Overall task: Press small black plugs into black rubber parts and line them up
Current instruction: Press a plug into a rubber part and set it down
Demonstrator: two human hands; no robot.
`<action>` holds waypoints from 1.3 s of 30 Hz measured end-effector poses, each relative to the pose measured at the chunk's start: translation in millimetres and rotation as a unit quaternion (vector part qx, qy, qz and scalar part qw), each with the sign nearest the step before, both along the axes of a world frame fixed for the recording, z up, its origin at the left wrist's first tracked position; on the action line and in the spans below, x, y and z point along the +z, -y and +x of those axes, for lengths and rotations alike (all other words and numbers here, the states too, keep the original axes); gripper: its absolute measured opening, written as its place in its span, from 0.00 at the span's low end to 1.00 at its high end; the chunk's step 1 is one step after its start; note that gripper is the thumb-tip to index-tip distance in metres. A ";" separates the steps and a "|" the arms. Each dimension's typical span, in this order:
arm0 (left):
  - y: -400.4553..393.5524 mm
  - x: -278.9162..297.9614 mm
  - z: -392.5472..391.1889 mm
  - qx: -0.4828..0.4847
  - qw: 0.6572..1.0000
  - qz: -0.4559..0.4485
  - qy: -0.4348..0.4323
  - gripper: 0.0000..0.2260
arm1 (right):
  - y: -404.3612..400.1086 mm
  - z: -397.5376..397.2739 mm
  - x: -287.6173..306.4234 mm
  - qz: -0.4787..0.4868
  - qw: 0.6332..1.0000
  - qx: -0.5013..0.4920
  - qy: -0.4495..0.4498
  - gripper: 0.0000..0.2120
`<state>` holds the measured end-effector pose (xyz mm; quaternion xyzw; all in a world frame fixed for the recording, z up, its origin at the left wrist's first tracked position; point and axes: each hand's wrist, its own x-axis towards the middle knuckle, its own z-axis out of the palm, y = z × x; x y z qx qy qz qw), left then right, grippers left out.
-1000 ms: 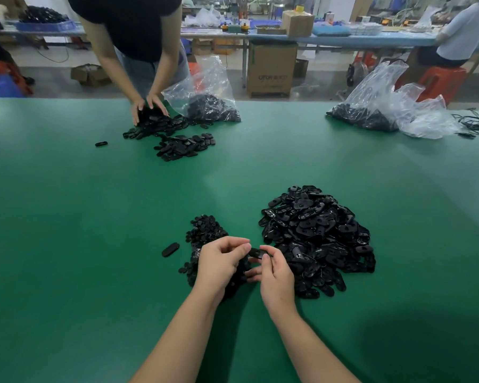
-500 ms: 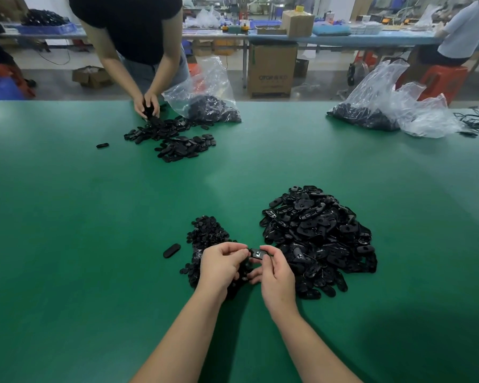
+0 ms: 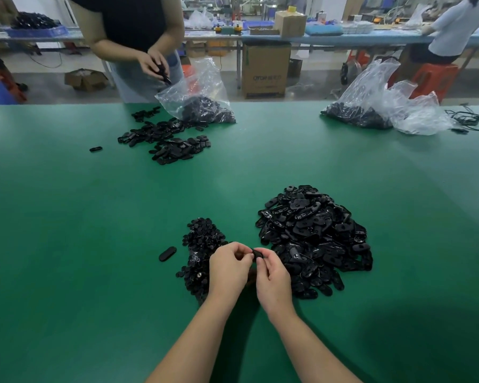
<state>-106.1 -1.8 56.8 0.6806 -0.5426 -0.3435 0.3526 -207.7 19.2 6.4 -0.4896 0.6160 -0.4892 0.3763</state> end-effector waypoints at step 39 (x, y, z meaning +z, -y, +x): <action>4.1 -1.0 5.1 -0.049 0.998 0.035 -0.007 0.03 | 2.0 0.0 -5.2 0.003 0.999 -0.016 0.042 0.08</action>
